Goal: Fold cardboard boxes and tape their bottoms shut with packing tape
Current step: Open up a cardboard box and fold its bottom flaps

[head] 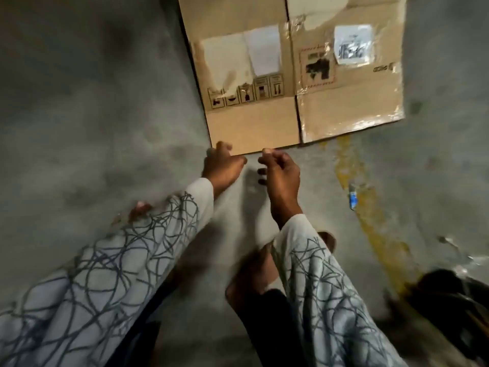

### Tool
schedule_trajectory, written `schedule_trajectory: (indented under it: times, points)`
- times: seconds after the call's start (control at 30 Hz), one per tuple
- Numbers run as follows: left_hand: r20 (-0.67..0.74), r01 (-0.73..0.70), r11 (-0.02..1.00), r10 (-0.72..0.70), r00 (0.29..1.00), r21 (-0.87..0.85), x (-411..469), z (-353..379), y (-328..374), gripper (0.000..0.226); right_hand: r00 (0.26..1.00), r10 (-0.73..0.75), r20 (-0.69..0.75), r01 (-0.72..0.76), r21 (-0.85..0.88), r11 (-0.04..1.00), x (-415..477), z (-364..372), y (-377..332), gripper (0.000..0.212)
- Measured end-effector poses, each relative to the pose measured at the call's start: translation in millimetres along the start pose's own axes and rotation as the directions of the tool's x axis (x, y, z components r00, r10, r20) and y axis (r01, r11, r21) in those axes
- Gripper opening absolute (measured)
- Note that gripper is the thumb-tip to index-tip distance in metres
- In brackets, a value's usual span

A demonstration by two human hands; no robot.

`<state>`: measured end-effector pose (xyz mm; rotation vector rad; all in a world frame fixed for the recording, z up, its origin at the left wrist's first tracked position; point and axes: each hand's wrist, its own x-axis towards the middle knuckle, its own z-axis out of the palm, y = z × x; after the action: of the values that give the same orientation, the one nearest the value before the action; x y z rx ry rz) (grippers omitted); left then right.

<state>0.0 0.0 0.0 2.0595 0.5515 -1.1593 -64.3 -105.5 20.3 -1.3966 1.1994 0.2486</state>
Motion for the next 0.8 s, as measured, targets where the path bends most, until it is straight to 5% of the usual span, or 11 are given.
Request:
schedule_trajectory:
  times: [0.13, 0.23, 0.3, 0.37, 0.47, 0.6, 0.7, 0.8]
  points:
    - [-0.365, 0.161, 0.983, -0.182, 0.913, -0.088, 48.0, 34.3, 10.9, 0.065, 0.996, 0.075, -0.053, -0.07, 0.093, 0.993, 63.2, 18.7, 28.6, 0.041]
    - [-0.468, 0.217, 0.95, -0.301, 0.831, -0.225, 70.4, 37.7, 9.5, 0.069, 0.971, 0.186, -0.153, -0.122, 0.354, 0.927, 98.1, 29.8, 26.8, 0.058]
    - [-0.458, 0.189, 0.934, -0.316, 0.831, -0.303, 80.1, 31.4, 0.2, 0.077, 0.921, 0.323, -0.218, -0.162, 0.538, 0.827, 109.0, 31.4, 17.6, 0.065]
    - [-0.389, 0.128, 0.911, -0.29, 0.874, -0.391, 78.6, 22.6, -6.9, 0.084, 0.932, 0.335, -0.137, -0.178, 0.631, 0.755, 111.0, 29.7, 9.8, 0.048]
    - [-0.195, 0.033, 0.795, -0.188, 0.962, -0.606, 57.4, 6.0, -3.0, 0.059, 0.964, 0.259, -0.062, -0.173, 0.592, 0.787, 90.9, 22.6, -7.7, 0.029]
    - [-0.053, -0.016, 0.703, -0.03, 0.998, -0.711, -3.5, -14.6, 10.3, 0.032, 0.989, 0.127, -0.081, -0.053, 0.602, 0.796, 37.5, 11.4, -36.7, 0.038]
    - [-0.073, -0.066, 0.8, 0.028, 0.997, -0.597, -68.9, -31.9, 1.9, 0.038, 0.993, 0.067, -0.099, 0.004, 0.584, 0.812, -27.2, -4.9, -52.9, 0.038]
    - [-0.135, -0.061, 0.962, 0.025, 0.991, -0.267, -148.4, -50.0, -19.7, 0.062, 0.99, -0.015, -0.14, 0.087, 0.523, 0.848, -111.2, -23.2, -56.0, 0.033]
